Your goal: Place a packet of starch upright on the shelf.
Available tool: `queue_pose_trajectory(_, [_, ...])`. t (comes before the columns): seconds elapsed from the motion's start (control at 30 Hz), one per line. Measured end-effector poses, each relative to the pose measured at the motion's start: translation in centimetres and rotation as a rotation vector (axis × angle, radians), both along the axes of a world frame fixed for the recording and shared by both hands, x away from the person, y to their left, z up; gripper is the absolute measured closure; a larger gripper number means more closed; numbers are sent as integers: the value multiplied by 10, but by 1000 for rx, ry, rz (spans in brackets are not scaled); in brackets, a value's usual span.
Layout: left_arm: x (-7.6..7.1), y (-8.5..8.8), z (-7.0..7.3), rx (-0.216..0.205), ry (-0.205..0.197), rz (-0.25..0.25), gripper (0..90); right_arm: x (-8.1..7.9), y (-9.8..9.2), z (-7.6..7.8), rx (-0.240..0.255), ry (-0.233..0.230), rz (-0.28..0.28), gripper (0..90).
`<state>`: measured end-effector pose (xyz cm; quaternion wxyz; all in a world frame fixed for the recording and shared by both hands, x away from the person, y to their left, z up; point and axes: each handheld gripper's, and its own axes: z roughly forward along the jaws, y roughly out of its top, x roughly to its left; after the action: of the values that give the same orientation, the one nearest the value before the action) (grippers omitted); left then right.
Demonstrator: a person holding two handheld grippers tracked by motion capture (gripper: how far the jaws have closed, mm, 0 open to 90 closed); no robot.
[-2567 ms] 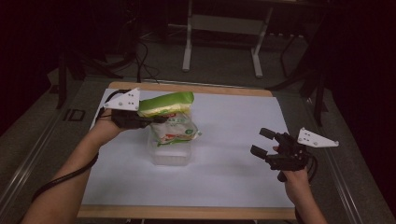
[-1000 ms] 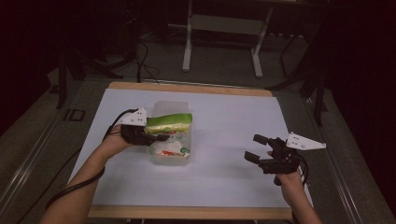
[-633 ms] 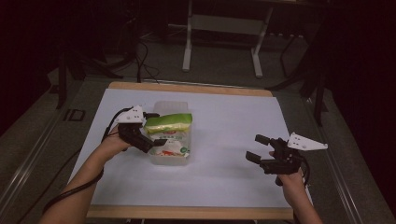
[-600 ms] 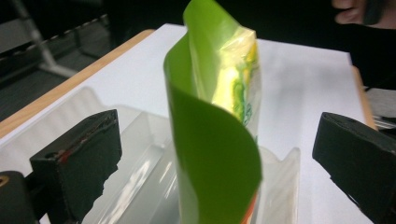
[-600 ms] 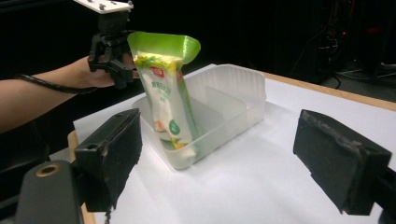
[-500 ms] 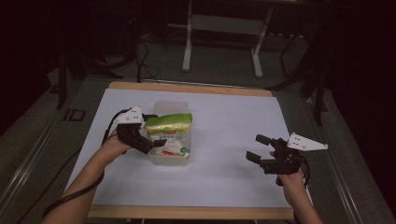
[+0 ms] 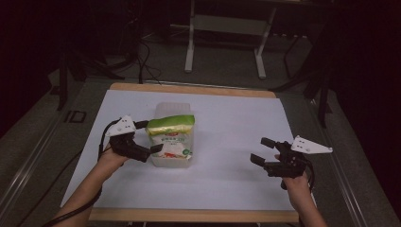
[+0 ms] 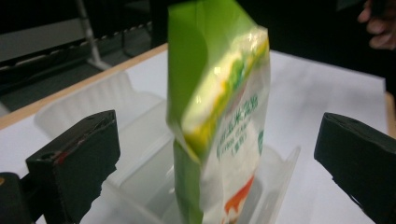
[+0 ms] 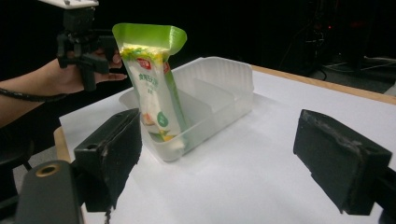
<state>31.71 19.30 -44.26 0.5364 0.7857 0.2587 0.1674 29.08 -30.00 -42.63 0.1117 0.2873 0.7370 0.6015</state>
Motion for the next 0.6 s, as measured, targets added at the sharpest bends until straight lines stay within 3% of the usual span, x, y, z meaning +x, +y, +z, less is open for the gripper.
queue_pose_trajectory(0.17, [-12, 1, -5, 31, -6, 20, 5, -1, 2, 1, -10, 1, -1, 145])
queue_pose_trajectory(0.6, [-39, 1, -36, 2, 9, 27, 5, -7, -2, -4, -5, 8, -9, 145])
